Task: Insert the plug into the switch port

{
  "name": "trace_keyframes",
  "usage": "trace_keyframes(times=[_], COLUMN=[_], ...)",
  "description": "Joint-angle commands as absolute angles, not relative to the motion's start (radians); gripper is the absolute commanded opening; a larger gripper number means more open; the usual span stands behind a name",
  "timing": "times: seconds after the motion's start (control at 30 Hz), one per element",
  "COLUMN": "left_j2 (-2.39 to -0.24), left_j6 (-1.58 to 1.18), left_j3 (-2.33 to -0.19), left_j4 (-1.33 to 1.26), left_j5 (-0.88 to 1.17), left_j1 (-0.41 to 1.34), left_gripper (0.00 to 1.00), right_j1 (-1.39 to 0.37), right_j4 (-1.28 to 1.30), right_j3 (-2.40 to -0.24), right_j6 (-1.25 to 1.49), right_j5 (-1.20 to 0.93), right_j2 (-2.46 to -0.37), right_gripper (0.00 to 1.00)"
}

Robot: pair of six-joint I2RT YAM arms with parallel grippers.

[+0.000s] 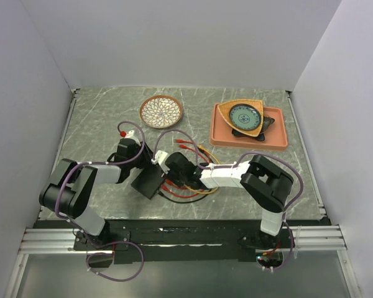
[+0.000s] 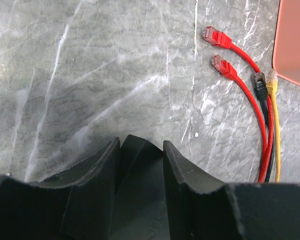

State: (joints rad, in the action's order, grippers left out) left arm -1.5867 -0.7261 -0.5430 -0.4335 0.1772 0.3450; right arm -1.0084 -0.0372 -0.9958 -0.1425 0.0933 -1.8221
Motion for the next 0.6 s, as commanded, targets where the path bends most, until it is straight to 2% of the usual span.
trace_keyframes(times=[0.0, 0.57], left_j2=[-1.644, -1.666], left_j6=[-0.762, -0.790], left_j3=[-0.491, -0.456], left_j4=[-0.298, -0.344], left_j5=[0.298, 0.314], left_j1=[0.425, 0.454], left_gripper=[0.30, 0.28], right_j1=[-1.006, -0.971], right_j4=[-0.239, -0.279], right_j3=[-1.083, -1.120], right_j6=[-0.138, -0.117], right_j5=[0.032, 0.005], right_j2=[-1.856, -1.868], right_gripper=[0.00, 0.00])
